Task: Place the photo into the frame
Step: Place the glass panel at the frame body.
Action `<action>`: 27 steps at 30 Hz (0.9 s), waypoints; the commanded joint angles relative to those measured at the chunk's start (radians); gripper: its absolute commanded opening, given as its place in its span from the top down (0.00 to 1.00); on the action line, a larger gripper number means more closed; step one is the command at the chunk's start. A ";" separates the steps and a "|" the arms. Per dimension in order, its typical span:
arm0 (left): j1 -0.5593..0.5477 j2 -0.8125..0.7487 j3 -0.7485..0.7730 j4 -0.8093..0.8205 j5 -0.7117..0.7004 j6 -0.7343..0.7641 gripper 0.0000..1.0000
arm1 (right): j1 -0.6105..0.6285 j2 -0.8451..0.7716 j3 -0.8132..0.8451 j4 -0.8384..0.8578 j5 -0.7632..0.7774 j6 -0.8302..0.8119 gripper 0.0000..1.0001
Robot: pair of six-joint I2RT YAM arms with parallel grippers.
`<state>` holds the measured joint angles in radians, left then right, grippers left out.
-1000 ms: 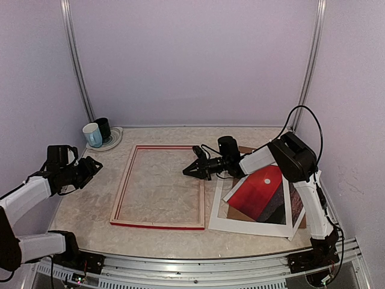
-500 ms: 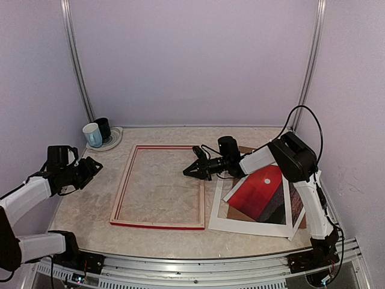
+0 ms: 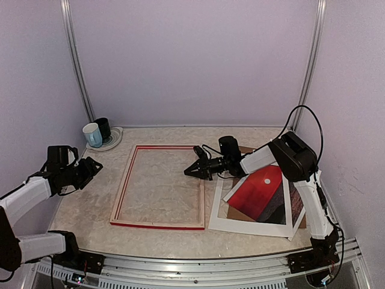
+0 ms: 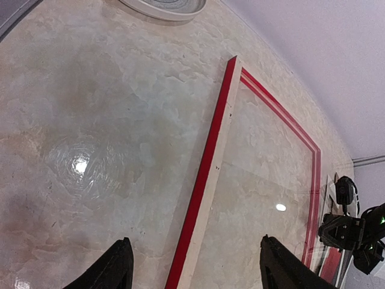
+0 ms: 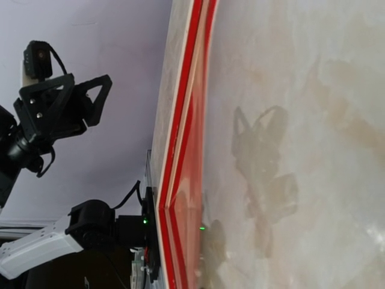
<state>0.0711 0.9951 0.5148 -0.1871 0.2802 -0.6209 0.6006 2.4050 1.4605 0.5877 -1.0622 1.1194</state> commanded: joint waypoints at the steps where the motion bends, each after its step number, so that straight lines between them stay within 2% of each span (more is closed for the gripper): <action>1: -0.007 -0.001 -0.010 0.013 -0.010 0.010 0.29 | -0.004 0.003 0.016 0.024 -0.015 0.000 0.96; 9: -0.024 0.002 -0.034 0.033 -0.004 -0.011 0.29 | 0.007 0.015 0.044 0.029 -0.018 0.014 0.88; 14: -0.044 0.002 -0.049 0.041 -0.013 -0.025 0.29 | 0.007 0.013 0.026 0.097 -0.035 0.068 0.85; 16: -0.055 0.003 -0.061 0.053 -0.014 -0.037 0.29 | 0.008 0.006 0.021 0.097 -0.036 0.072 0.86; 23: -0.092 0.004 -0.083 0.066 -0.019 -0.056 0.29 | 0.011 -0.026 0.008 0.131 -0.043 0.111 0.99; 27: -0.093 -0.012 -0.061 0.045 -0.025 -0.051 0.28 | 0.020 -0.046 0.024 0.198 -0.053 0.175 1.00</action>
<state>-0.0143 1.0008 0.4381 -0.1486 0.2718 -0.6712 0.6067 2.4065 1.4757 0.6842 -1.0851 1.2282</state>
